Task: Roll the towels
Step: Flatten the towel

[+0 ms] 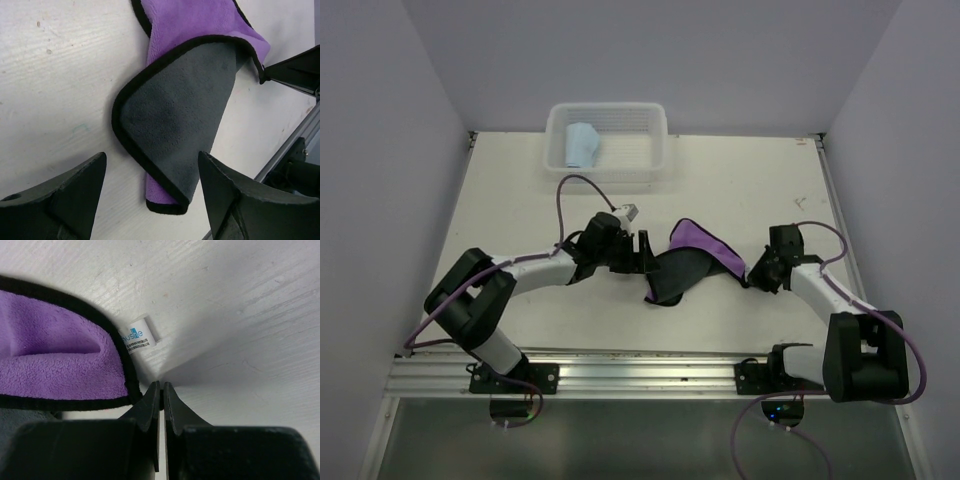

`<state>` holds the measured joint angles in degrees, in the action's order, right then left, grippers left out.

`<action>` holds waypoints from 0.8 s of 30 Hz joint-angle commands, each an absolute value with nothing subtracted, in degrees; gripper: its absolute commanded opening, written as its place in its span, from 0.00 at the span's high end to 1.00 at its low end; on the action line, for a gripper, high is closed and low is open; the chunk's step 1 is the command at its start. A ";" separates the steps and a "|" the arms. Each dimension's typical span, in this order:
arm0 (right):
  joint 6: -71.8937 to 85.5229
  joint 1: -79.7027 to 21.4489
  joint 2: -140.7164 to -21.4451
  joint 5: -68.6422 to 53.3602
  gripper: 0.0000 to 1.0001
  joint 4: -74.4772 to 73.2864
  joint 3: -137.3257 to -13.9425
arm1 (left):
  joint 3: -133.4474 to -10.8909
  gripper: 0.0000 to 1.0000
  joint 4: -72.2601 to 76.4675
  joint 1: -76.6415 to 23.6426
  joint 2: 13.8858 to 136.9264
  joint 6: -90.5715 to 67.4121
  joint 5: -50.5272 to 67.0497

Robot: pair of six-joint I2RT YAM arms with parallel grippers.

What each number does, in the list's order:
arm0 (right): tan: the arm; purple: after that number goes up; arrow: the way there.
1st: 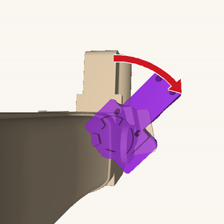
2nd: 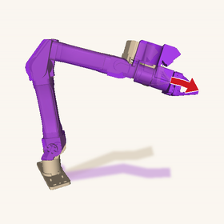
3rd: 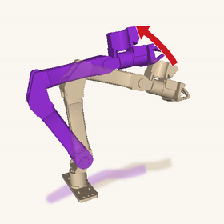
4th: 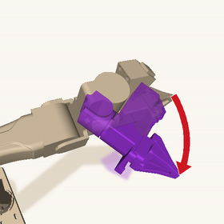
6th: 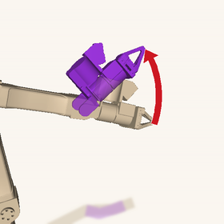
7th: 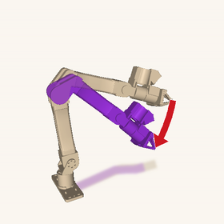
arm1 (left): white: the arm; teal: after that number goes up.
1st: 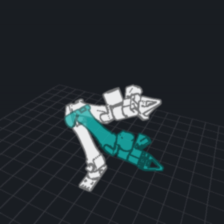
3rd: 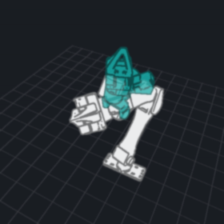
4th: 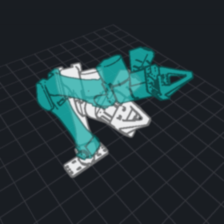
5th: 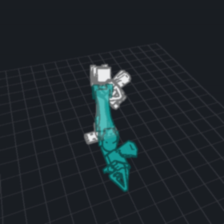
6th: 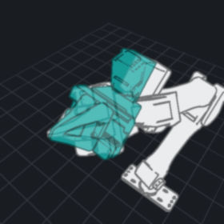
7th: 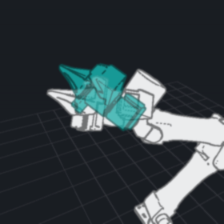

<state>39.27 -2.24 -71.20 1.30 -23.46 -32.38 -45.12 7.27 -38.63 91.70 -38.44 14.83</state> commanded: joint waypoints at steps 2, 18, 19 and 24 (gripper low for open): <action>37.27 -2.37 -70.75 0.26 1.00 -22.32 -31.73 | -44.38 0.25 12.22 -37.79 93.42 -45.17 17.93; 35.33 -2.37 -71.89 0.79 1.00 -23.20 -33.22 | -42.90 0.41 20.73 -36.30 100.19 -50.97 19.68; 35.33 -2.37 -71.98 0.97 1.00 -23.29 -33.22 | -42.80 0.41 21.44 -36.04 100.37 -51.24 20.47; 35.42 -2.37 -72.25 1.32 1.00 -23.47 -33.40 | -41.58 0.47 25.48 -34.72 101.51 -53.87 22.67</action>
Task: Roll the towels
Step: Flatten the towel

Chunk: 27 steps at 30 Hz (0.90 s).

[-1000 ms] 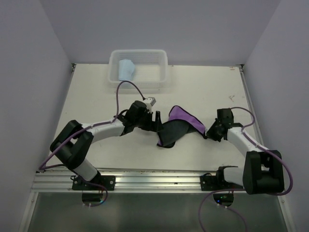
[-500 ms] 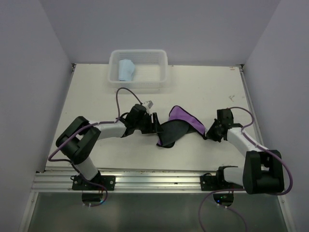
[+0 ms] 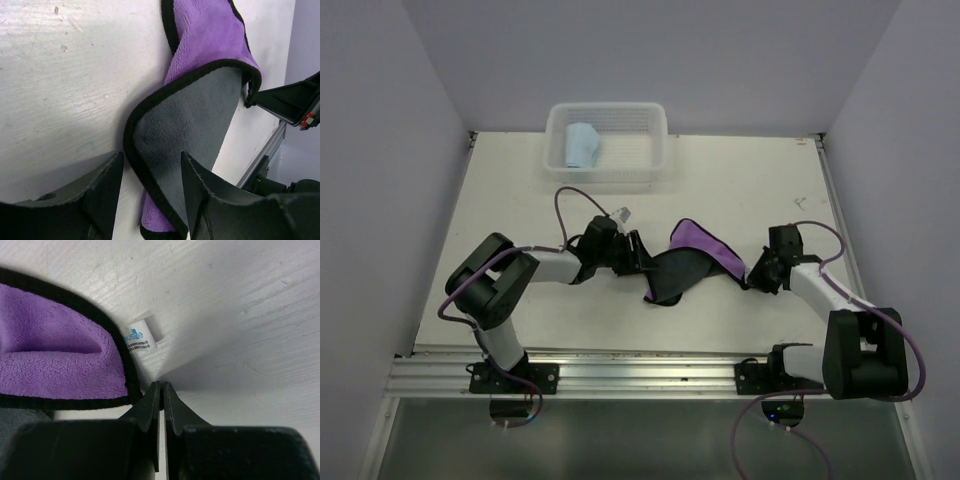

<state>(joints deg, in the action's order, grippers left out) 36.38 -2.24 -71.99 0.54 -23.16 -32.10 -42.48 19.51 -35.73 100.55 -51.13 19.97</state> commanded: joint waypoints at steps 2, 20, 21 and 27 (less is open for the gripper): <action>35.51 -2.37 -72.33 1.32 1.00 -23.55 -33.49 | -41.31 0.50 26.89 -34.19 101.86 -54.75 23.73; 35.77 -2.37 -71.10 2.20 1.00 -25.05 -33.57 | -41.22 0.77 30.50 -33.22 102.92 -53.01 24.08; 35.77 -2.37 -71.10 2.20 1.00 -25.14 -33.66 | -42.18 0.77 29.80 -33.22 103.18 -52.65 23.91; 35.60 -2.37 -71.19 2.29 1.00 -25.22 -33.66 | -44.56 0.78 24.71 -33.22 104.24 -49.05 22.24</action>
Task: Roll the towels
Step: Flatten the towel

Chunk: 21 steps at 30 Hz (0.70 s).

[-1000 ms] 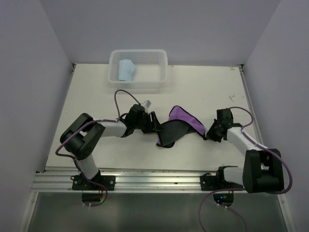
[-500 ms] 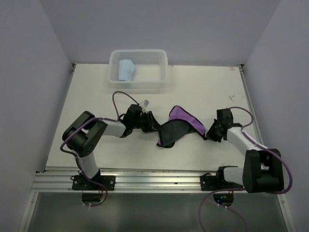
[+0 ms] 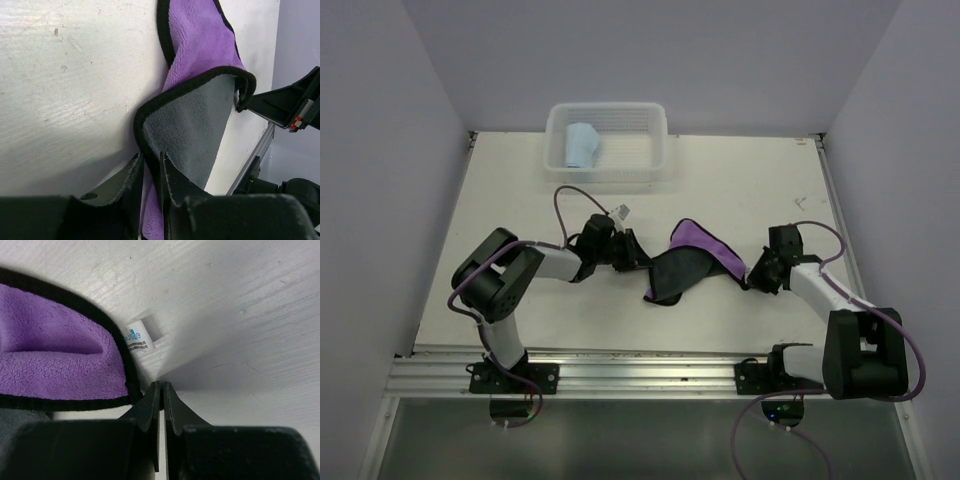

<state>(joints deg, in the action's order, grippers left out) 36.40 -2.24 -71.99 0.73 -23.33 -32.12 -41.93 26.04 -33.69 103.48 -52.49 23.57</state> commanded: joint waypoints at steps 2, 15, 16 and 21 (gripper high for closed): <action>35.60 -2.37 -71.19 2.29 1.00 -25.22 -33.57 | -44.74 0.80 23.30 -33.22 104.33 -47.73 21.36; 34.98 -2.46 -64.26 2.20 1.00 -31.90 -38.58 | -46.06 1.00 15.74 -33.49 92.48 -40.17 10.21; 34.81 -2.46 -63.64 1.94 1.00 -32.60 -40.15 | -46.14 1.00 14.51 -33.75 88.98 -38.60 7.76; 33.22 -2.46 -59.86 1.32 1.00 -38.40 -45.69 | -45.53 1.00 12.66 -34.89 78.24 -34.37 1.77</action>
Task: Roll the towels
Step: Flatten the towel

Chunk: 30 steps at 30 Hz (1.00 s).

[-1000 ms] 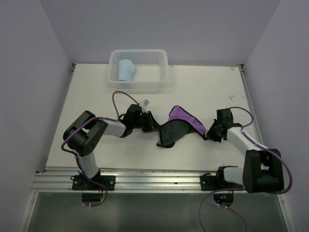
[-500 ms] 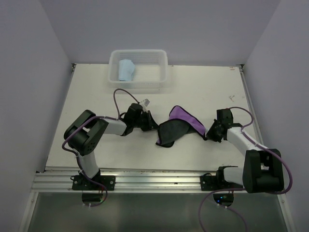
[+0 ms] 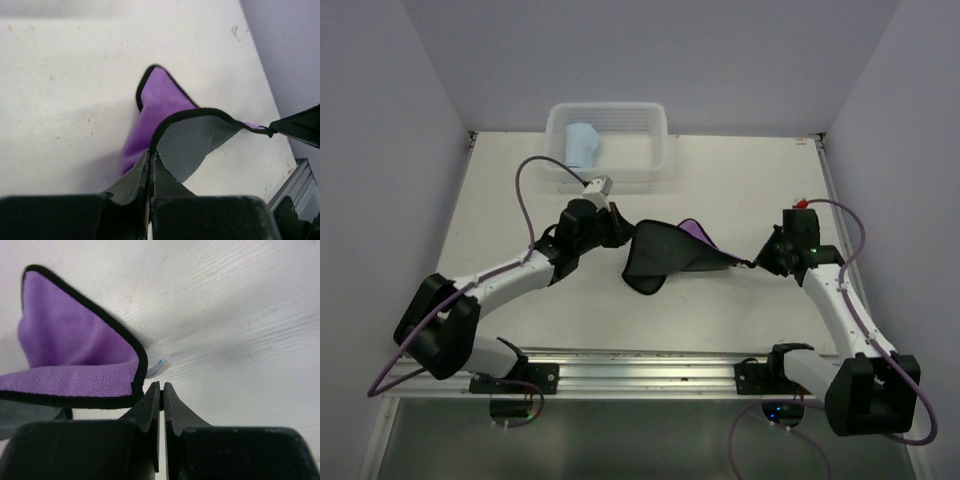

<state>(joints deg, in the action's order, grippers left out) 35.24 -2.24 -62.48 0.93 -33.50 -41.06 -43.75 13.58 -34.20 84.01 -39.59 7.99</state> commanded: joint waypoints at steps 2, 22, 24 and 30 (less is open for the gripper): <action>32.87 -2.37 -58.19 0.53 1.00 -40.42 -48.42 | -44.83 1.00 11.69 -36.12 72.88 -32.35 -1.56; 31.47 -2.46 -51.86 -8.87 1.00 -62.31 -75.67 | -39.81 1.00 0.88 -47.98 40.70 -33.31 -14.59; 30.94 -2.46 -51.42 -9.23 1.00 -64.59 -76.99 | -39.38 1.00 0.70 -48.78 39.64 -34.01 -14.76; 29.01 -2.55 -52.56 -9.32 1.00 -67.76 -78.05 | -34.81 1.00 1.14 -50.27 36.21 -38.23 -15.55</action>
